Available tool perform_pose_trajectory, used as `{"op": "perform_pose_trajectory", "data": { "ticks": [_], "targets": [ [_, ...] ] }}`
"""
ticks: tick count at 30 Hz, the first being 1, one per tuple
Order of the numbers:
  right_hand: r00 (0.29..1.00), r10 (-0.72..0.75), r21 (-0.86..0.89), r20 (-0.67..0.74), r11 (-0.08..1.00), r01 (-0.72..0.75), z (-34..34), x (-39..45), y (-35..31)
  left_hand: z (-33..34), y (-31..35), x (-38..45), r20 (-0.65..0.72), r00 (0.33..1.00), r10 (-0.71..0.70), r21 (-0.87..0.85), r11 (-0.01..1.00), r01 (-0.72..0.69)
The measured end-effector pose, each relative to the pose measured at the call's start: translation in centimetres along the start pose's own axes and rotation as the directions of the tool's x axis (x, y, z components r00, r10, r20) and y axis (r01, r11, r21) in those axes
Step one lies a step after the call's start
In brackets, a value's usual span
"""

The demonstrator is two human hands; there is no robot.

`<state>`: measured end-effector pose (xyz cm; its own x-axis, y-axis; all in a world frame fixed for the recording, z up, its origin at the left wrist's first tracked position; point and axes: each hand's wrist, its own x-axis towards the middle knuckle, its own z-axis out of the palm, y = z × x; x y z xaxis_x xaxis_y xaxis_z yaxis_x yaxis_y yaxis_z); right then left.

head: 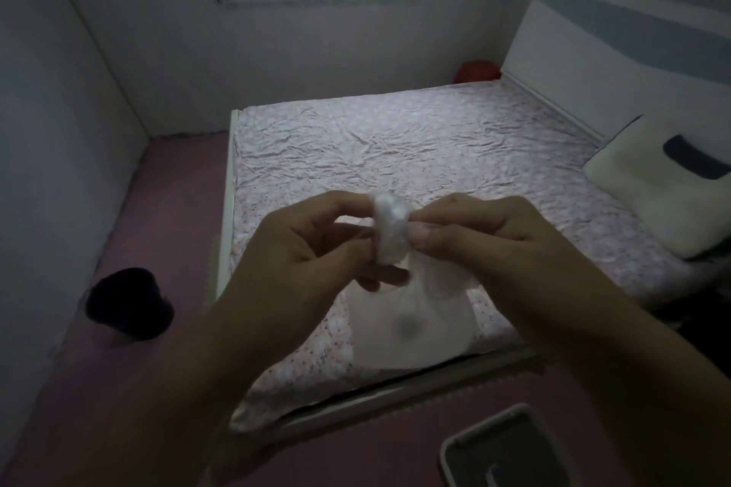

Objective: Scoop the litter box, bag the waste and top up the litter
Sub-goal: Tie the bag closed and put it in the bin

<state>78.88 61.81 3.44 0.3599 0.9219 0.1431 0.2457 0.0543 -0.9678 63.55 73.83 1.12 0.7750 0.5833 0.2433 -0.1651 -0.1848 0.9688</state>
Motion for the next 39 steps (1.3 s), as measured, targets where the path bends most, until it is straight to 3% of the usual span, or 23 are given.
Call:
{"op": "perform_pose_trajectory", "data": {
  "ticks": [4,9,12,17,23,32,36,39],
  "targets": [
    [0.983,0.16,0.287,0.089,0.941,-0.179,0.4,-0.3,0.5,1.0,0.0,-0.1,-0.113,0.993,0.04,0.146,0.989,-0.023],
    [0.962,0.274,0.428,-0.002,0.869,-0.246,1.5,-0.5,1.4,2.2,-0.6,-0.3,-0.127,0.965,0.229,0.496,0.857,-0.138],
    [0.944,0.33,0.48,-0.026,0.832,-0.278,1.3,-0.2,2.1,3.1,-0.8,-0.4,-0.106,0.957,0.269,0.594,0.789,-0.155],
    [0.92,0.39,0.429,-0.045,0.839,-0.335,0.9,-0.3,3.1,2.9,-1.0,-0.8,-0.047,0.98,0.193,0.595,0.794,-0.128],
    [0.922,0.368,0.297,-0.123,0.9,-0.32,1.5,-0.2,4.6,2.9,-2.4,-1.6,-0.086,0.972,0.218,0.703,0.705,-0.096],
    [0.948,0.315,0.12,-0.034,0.943,-0.309,4.8,0.7,6.1,0.1,-3.9,-5.2,-0.315,0.949,0.011,0.455,0.879,0.141],
    [0.973,0.221,0.026,0.064,0.975,-0.223,8.4,1.1,5.0,-2.8,-3.7,-7.5,-0.393,0.914,-0.104,0.186,0.964,0.19],
    [0.988,0.124,-0.083,0.089,0.99,-0.117,12.2,1.5,4.1,-5.9,-3.9,-9.6,-0.422,0.871,-0.25,-0.125,0.968,0.217]
  ]
}}
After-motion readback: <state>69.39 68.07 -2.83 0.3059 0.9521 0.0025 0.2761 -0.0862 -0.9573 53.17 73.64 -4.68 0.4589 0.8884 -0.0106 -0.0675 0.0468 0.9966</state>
